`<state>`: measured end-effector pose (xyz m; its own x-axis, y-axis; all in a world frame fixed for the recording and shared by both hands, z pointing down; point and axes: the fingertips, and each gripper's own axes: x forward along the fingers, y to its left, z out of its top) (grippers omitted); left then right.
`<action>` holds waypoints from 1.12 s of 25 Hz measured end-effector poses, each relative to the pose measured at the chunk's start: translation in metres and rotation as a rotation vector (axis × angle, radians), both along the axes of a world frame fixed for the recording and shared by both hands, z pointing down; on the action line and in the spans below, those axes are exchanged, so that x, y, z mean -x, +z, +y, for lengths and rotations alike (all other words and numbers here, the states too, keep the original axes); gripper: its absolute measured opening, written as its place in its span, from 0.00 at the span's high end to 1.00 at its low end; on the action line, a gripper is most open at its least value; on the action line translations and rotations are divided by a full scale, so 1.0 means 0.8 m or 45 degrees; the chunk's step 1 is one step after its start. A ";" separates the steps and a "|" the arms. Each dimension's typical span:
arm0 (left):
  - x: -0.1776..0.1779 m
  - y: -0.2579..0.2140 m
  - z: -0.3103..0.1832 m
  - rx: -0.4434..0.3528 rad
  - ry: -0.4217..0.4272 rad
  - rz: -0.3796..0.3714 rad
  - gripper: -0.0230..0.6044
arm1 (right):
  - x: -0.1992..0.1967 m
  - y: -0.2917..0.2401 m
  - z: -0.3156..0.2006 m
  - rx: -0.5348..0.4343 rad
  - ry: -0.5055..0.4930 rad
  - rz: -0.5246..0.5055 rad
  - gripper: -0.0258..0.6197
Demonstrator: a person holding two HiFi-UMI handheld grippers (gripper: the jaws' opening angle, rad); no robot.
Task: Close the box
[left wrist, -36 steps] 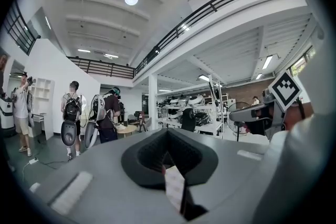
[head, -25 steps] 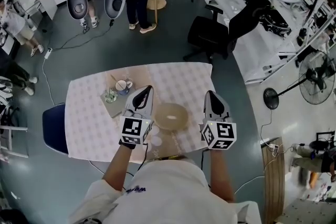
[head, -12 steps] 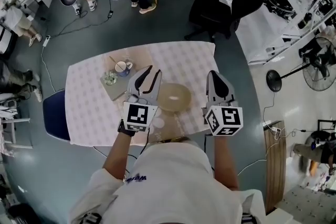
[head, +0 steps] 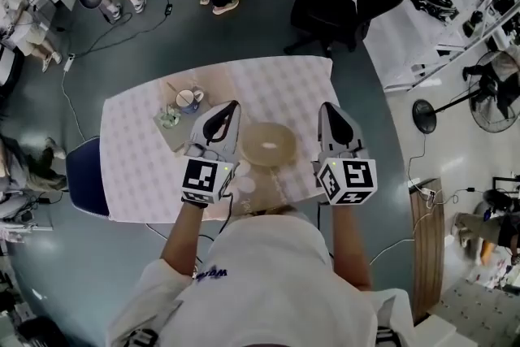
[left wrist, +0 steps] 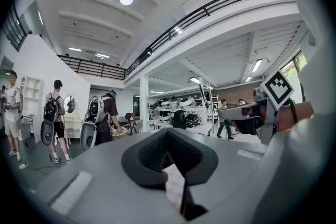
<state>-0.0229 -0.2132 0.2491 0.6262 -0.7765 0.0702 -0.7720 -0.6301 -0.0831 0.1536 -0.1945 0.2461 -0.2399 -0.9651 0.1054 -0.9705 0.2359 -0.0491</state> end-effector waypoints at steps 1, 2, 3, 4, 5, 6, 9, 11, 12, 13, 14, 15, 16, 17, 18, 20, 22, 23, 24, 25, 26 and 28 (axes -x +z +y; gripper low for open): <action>0.000 0.000 0.002 0.007 0.005 0.000 0.96 | 0.001 0.000 0.001 0.000 -0.002 0.001 0.96; 0.000 0.000 0.003 0.015 0.010 0.011 0.96 | 0.002 0.000 0.001 -0.001 -0.005 0.002 0.96; 0.001 -0.001 0.004 0.025 0.014 0.034 0.96 | 0.003 0.000 0.001 0.000 -0.008 0.004 0.96; 0.002 -0.001 0.005 0.036 0.016 0.063 0.96 | 0.004 0.000 0.002 0.001 -0.012 0.006 0.96; 0.003 -0.001 0.005 0.048 0.017 0.089 0.96 | 0.005 0.001 0.002 0.001 -0.016 0.008 0.96; 0.003 -0.001 0.005 0.057 0.016 0.108 0.96 | 0.006 0.001 0.002 0.002 -0.019 0.011 0.96; 0.006 -0.004 0.003 0.053 -0.004 0.122 0.96 | 0.006 -0.001 0.002 0.002 -0.022 0.015 0.96; 0.008 -0.006 0.004 0.043 -0.009 0.131 0.96 | 0.007 0.000 0.003 0.003 -0.024 0.015 0.96; 0.009 -0.007 0.005 0.038 -0.008 0.132 0.96 | 0.007 0.000 0.004 0.003 -0.026 0.015 0.96; 0.009 -0.008 0.006 0.032 -0.005 0.129 0.96 | 0.008 0.000 0.004 0.003 -0.028 0.014 0.96; 0.010 -0.008 0.007 0.028 -0.003 0.124 0.96 | 0.008 0.000 0.004 0.004 -0.031 0.012 0.96; 0.011 -0.008 0.009 0.026 -0.004 0.121 0.96 | 0.009 0.000 0.005 0.005 -0.034 0.010 0.96; 0.013 -0.008 0.011 0.027 -0.007 0.124 0.96 | 0.009 0.001 0.005 0.007 -0.039 0.007 0.96; 0.016 -0.006 0.013 0.031 -0.014 0.131 0.96 | 0.010 0.001 0.005 0.008 -0.046 0.005 0.96; 0.019 -0.003 0.014 0.034 -0.021 0.137 0.96 | 0.011 0.002 0.004 0.010 -0.053 0.002 0.96; 0.018 0.003 0.018 0.031 -0.020 0.117 0.96 | 0.010 0.005 0.003 0.017 -0.069 0.001 0.96; 0.007 0.007 0.028 0.004 0.006 0.060 0.96 | 0.007 0.008 0.005 0.030 -0.091 0.009 0.96; 0.001 0.006 0.036 -0.008 0.016 0.045 0.96 | 0.005 0.008 0.008 0.038 -0.108 0.012 0.96; -0.006 0.006 0.043 -0.014 0.025 0.030 0.96 | 0.004 0.009 0.009 0.045 -0.133 0.015 0.96; -0.012 0.006 0.049 -0.023 0.037 -0.003 0.96 | 0.004 0.009 0.010 0.051 -0.163 0.018 0.96; -0.017 0.006 0.052 -0.048 0.048 -0.062 0.96 | 0.004 0.011 0.009 0.055 -0.193 0.021 0.96; -0.028 0.002 0.054 -0.129 0.064 -0.213 0.96 | 0.003 0.017 0.005 0.059 -0.234 0.027 0.96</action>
<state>-0.0002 -0.1703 0.2505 0.6505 -0.7530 0.0995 -0.7101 -0.6494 -0.2723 0.1510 -0.1906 0.2594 -0.4090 -0.8991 0.1558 -0.9122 0.4073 -0.0441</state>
